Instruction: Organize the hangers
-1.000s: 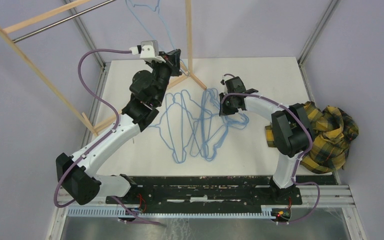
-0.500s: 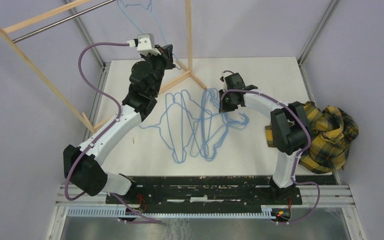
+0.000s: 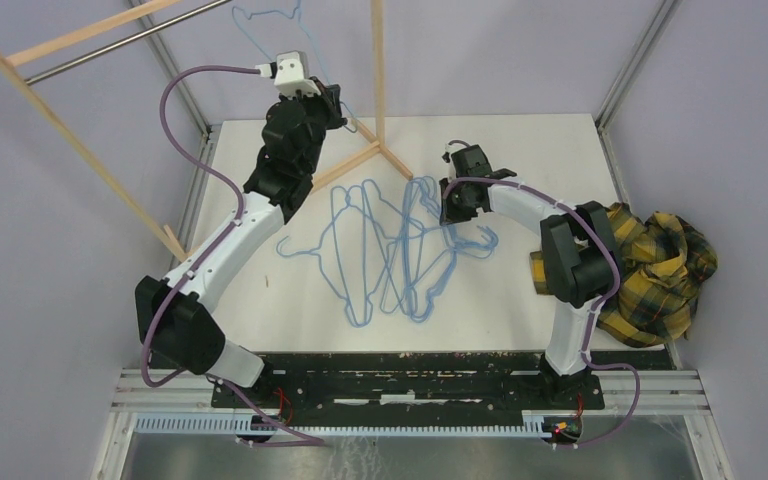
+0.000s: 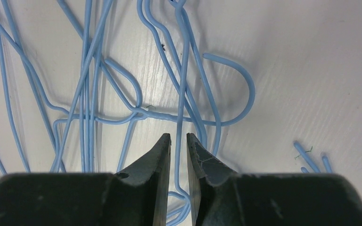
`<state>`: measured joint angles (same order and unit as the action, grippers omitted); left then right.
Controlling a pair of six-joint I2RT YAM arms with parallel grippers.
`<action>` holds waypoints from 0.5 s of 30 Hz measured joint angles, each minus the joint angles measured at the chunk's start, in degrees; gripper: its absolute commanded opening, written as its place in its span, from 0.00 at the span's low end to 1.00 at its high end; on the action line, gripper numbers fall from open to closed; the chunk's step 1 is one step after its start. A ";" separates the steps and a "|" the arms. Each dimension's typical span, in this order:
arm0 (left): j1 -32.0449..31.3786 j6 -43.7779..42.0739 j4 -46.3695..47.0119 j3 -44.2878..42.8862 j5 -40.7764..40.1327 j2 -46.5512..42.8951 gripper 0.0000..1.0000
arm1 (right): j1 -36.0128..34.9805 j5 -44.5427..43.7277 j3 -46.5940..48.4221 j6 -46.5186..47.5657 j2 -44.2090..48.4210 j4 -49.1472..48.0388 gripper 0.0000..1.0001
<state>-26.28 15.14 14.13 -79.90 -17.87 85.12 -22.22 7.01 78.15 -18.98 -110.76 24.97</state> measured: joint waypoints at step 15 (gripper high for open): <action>0.17 2.01 -8.33 -10.86 6.60 9.57 0.03 | 0.59 0.00 -0.79 -0.04 0.00 -0.55 0.27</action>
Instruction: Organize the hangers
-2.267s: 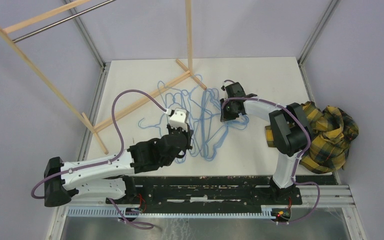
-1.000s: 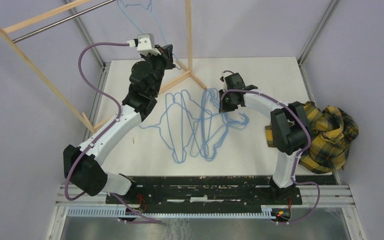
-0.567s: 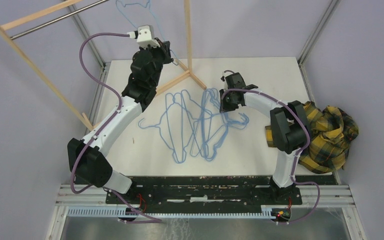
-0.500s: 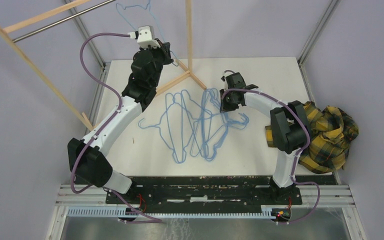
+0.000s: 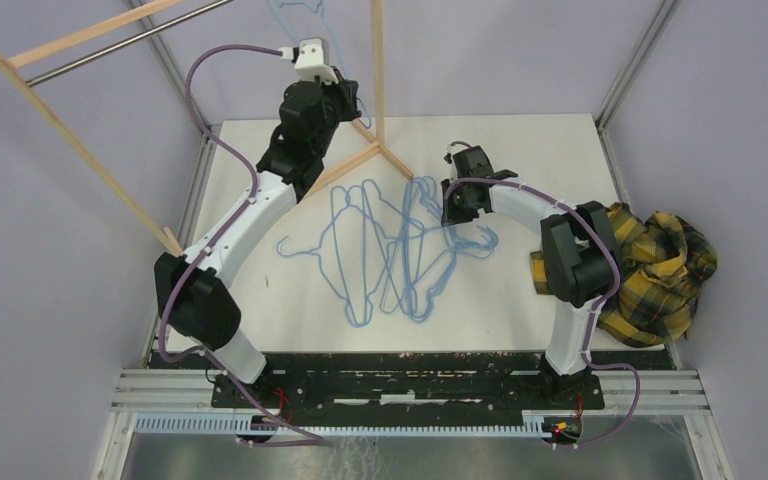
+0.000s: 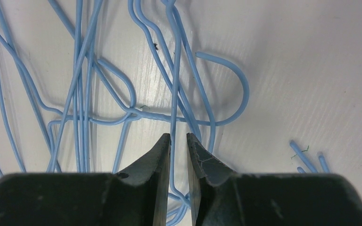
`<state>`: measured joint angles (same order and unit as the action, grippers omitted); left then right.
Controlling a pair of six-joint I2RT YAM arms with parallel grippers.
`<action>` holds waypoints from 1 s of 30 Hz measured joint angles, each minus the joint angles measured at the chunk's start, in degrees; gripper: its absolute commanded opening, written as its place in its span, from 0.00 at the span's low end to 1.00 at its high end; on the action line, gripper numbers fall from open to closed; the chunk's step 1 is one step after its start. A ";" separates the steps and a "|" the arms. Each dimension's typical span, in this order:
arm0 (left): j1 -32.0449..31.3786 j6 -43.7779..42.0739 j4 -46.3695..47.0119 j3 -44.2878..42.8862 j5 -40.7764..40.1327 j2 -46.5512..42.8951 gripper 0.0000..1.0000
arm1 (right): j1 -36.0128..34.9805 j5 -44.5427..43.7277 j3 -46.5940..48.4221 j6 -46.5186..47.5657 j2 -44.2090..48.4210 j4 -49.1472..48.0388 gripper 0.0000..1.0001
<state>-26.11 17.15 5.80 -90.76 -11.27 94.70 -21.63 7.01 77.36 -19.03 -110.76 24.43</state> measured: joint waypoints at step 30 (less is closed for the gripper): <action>-1.09 0.28 -16.92 -30.95 12.28 19.87 0.03 | 3.30 1.33 0.00 -0.26 -2.27 -1.42 0.27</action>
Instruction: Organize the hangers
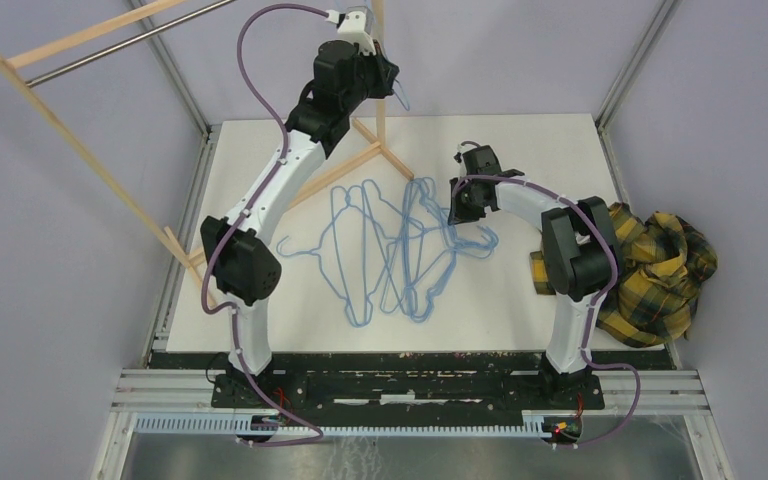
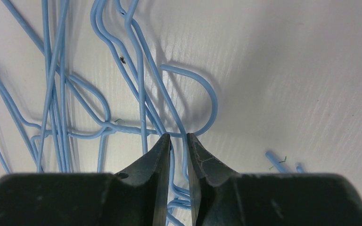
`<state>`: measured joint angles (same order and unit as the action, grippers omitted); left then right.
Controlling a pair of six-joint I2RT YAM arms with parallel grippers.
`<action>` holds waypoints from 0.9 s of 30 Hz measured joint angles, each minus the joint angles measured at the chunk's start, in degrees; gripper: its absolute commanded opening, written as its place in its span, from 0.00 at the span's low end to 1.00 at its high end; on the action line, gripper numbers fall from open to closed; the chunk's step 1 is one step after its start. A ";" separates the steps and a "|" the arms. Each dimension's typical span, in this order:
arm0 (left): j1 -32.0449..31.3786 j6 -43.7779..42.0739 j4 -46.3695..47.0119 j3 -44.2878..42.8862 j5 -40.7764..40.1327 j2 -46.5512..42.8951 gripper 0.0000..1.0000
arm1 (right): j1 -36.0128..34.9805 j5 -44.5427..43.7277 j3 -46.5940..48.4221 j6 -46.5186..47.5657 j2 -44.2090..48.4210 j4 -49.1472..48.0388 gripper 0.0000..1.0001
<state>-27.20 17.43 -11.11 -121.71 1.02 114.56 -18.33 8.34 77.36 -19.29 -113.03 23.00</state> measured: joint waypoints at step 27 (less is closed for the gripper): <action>-0.15 -2.82 -0.59 8.68 -0.85 -7.32 0.98 | 0.61 0.59 -3.80 -1.33 2.71 -2.45 0.52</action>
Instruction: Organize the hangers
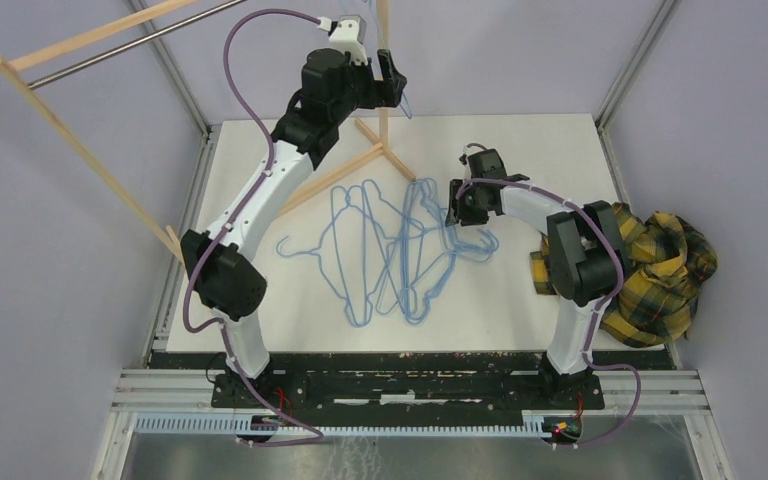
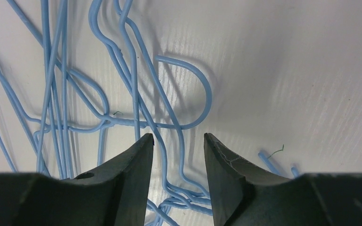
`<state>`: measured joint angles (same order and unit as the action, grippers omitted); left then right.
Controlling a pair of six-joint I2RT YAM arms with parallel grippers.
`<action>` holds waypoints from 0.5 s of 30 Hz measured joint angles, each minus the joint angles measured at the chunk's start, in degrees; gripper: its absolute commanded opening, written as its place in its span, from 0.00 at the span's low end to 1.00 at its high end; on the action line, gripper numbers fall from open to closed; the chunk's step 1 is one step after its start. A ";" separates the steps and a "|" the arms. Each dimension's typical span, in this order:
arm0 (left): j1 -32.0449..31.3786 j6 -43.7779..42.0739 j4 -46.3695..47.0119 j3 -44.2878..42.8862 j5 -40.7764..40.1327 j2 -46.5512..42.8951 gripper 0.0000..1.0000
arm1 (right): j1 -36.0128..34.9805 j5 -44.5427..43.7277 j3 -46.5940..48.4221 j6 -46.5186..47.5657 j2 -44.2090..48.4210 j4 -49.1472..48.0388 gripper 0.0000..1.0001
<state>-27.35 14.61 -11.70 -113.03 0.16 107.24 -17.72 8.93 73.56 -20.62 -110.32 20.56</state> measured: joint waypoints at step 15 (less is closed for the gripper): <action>-0.15 -0.11 0.39 16.48 6.49 -14.73 0.99 | -0.02 1.84 -0.83 0.00 1.38 0.79 0.51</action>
<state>-27.51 14.50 -11.31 -96.55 6.66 92.51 -17.74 10.76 72.73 -20.62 -108.95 21.34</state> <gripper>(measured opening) 0.991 0.512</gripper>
